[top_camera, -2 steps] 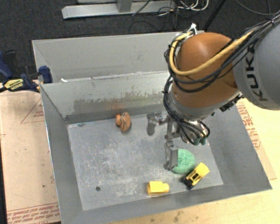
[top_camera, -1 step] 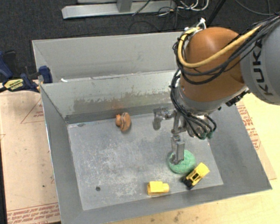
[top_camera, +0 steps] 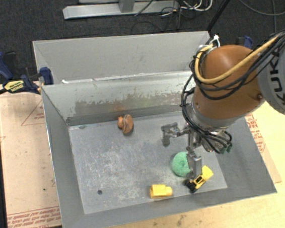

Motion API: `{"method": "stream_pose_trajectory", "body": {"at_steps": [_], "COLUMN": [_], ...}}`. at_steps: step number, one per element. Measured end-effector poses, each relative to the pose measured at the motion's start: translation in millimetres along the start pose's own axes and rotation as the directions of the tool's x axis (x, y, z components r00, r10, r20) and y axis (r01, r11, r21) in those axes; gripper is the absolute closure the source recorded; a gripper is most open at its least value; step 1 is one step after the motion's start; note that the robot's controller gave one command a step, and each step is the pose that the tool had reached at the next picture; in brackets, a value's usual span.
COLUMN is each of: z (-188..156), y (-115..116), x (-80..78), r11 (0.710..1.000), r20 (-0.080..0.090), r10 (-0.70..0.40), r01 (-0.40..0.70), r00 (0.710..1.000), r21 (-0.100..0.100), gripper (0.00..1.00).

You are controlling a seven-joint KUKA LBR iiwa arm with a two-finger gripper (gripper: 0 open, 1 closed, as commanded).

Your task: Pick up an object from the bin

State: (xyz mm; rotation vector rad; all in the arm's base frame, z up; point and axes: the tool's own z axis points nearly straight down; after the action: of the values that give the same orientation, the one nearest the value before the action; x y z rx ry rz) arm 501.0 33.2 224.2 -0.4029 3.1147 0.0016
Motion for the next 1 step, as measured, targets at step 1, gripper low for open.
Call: {"method": "stream_pose_trajectory", "body": {"at_steps": [1], "z": [22.5], "y": [-24.8], "x": [0.7], "r11": [0.991], "r20": [0.000], "r10": [-0.137], "r01": [0.137], "r00": [0.991], "r21": [0.001], "gripper": [0.00]}}
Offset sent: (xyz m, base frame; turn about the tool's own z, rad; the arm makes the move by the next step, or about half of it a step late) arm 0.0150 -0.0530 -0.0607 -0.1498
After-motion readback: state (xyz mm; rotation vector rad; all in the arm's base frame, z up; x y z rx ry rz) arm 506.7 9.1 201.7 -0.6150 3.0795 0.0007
